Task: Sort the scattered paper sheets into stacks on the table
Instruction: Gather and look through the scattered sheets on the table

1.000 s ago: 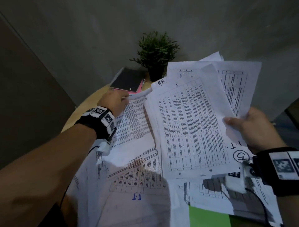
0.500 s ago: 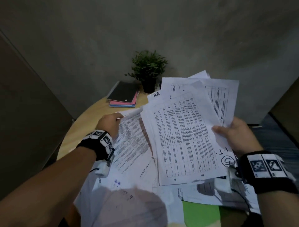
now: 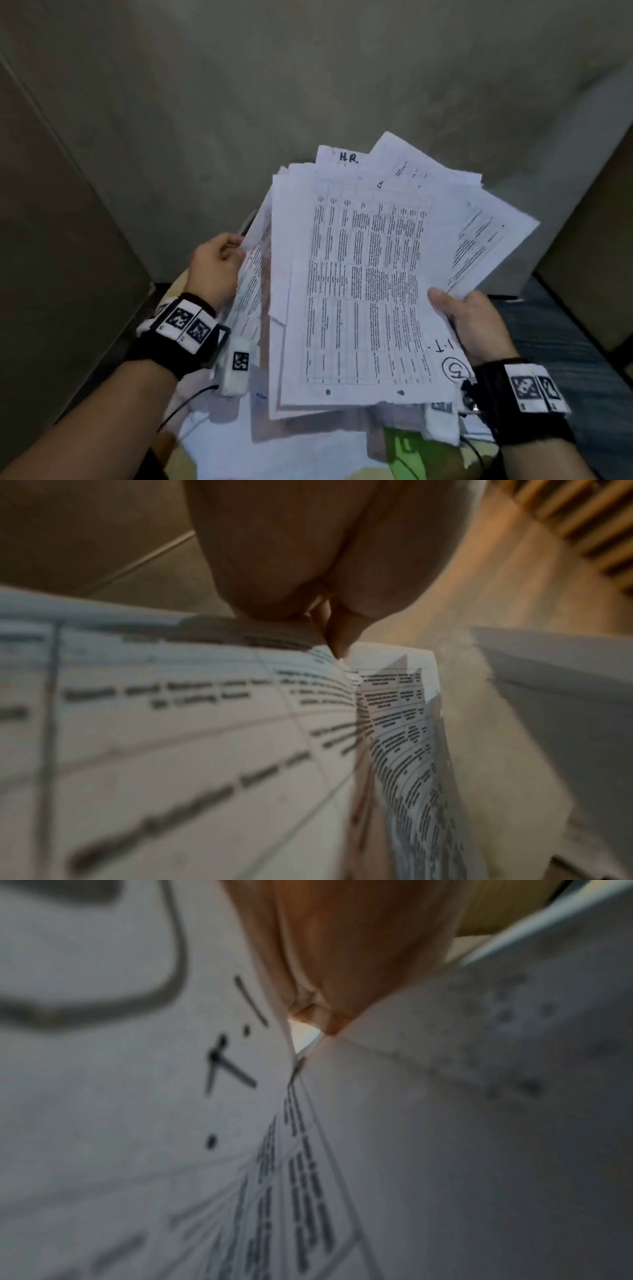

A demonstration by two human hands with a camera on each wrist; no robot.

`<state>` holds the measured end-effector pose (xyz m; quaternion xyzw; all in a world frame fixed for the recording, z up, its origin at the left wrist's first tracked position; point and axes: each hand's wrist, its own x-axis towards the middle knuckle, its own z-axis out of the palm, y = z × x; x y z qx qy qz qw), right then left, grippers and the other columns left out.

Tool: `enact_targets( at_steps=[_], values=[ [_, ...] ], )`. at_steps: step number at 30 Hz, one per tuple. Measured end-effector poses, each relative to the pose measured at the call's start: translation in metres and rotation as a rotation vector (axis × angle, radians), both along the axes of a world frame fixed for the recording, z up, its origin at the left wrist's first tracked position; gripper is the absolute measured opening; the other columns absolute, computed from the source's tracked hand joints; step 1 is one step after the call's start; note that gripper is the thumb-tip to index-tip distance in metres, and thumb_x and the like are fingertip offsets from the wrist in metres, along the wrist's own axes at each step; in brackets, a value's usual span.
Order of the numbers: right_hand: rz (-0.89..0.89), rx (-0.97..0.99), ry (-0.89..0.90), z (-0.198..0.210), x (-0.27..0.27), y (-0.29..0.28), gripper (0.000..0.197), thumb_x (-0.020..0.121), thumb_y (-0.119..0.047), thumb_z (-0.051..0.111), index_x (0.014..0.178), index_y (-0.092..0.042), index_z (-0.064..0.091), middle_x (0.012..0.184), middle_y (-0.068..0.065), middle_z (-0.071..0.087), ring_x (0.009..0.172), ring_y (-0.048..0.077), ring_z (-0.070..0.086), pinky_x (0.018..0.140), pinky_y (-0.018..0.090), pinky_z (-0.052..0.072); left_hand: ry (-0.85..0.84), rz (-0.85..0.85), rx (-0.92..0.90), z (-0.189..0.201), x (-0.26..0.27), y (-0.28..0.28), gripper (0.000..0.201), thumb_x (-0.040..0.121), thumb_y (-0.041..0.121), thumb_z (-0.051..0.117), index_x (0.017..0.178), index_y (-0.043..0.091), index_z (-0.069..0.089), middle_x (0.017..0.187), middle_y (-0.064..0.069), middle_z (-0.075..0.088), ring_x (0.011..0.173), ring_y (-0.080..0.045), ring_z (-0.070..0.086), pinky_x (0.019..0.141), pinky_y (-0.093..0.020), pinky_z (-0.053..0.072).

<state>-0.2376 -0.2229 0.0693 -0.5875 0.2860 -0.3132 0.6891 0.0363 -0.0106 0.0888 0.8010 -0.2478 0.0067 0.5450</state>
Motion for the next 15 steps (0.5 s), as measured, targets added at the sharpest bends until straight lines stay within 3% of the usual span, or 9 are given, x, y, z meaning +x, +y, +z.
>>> enact_targets(
  at_steps=[2,4,6,8,9,10,12,13,15],
  values=[
    [0.03,0.02,-0.001,0.001,0.004,0.02,0.018,0.093,0.0,0.051,0.105,-0.005,0.065,0.09,0.005,0.075,0.079,0.018,0.072,0.063,0.025,0.056,0.12,-0.064,-0.152,0.007,-0.026,0.014,0.013,0.094,0.001,0.053,0.096,0.006,0.065,0.087,-0.011,0.07,0.076,-0.018,0.062,0.077,-0.035,0.051],
    [0.024,0.025,0.027,-0.001,0.007,0.037,0.016,0.092,-0.01,0.059,0.084,0.003,0.064,0.073,0.012,0.071,0.065,0.021,0.068,0.061,0.027,0.052,0.268,-0.144,-0.293,0.012,-0.053,0.027,0.016,0.096,-0.001,0.051,0.093,0.008,0.064,0.088,-0.012,0.071,0.078,-0.022,0.064,0.077,-0.038,0.051],
    [0.04,-0.003,0.092,-0.005,0.006,0.05,0.06,0.078,-0.034,0.076,0.066,0.017,0.048,0.053,0.026,0.044,0.053,0.019,0.05,0.059,0.028,0.04,0.388,-0.193,-0.371,0.013,-0.071,0.039,0.015,0.096,-0.001,0.052,0.103,0.004,0.064,0.096,-0.018,0.072,0.084,-0.032,0.065,0.079,-0.046,0.052],
    [0.055,-0.033,0.135,-0.003,0.003,0.063,0.065,0.061,-0.045,0.082,0.051,0.003,0.04,0.05,0.012,0.032,0.051,0.016,0.035,0.058,0.032,0.03,0.403,-0.2,-0.406,0.007,-0.078,0.051,0.019,0.095,-0.001,0.053,0.112,0.0,0.061,0.102,-0.02,0.071,0.089,-0.035,0.066,0.08,-0.049,0.053],
    [0.077,-0.042,0.131,-0.002,0.001,0.069,0.058,0.063,-0.044,0.081,0.052,-0.002,0.042,0.052,0.008,0.037,0.05,0.017,0.037,0.058,0.034,0.032,0.407,-0.202,-0.416,0.004,-0.081,0.058,0.019,0.096,0.004,0.054,0.113,0.0,0.06,0.103,-0.022,0.07,0.088,-0.034,0.066,0.078,-0.046,0.053],
    [0.077,-0.034,0.108,-0.001,0.0,0.073,0.047,0.073,-0.038,0.077,0.059,-0.001,0.053,0.06,0.01,0.053,0.054,0.021,0.05,0.062,0.036,0.039,0.422,-0.215,-0.421,0.003,-0.083,0.064,0.022,0.098,0.015,0.053,0.114,0.002,0.06,0.105,-0.024,0.068,0.088,-0.032,0.065,0.077,-0.043,0.051],
    [0.066,-0.026,0.057,0.002,-0.002,0.082,0.022,0.091,-0.013,0.061,0.096,0.008,0.065,0.096,0.015,0.072,0.089,0.032,0.069,0.084,0.042,0.051,0.501,-0.243,-0.427,-0.001,-0.087,0.075,0.04,0.102,0.04,0.04,0.117,0.009,0.062,0.108,-0.02,0.069,0.095,-0.028,0.066,0.081,-0.04,0.049],
    [0.061,-0.038,0.051,0.002,-0.004,0.084,0.023,0.093,-0.005,0.055,0.111,0.007,0.062,0.108,0.015,0.071,0.101,0.031,0.067,0.09,0.042,0.051,0.557,-0.255,-0.443,-0.002,-0.09,0.079,0.046,0.1,0.048,0.037,0.118,0.014,0.062,0.109,-0.013,0.071,0.099,-0.026,0.067,0.084,-0.04,0.05],
    [0.032,-0.101,0.057,0.007,-0.003,0.091,0.03,0.094,0.0,0.052,0.122,-0.006,0.059,0.113,0.004,0.07,0.101,0.014,0.067,0.087,0.027,0.053,0.537,-0.344,-0.426,-0.006,-0.093,0.086,0.046,0.093,0.05,0.053,0.124,0.017,0.059,0.116,-0.005,0.07,0.108,-0.023,0.066,0.089,-0.04,0.051]
  ],
)
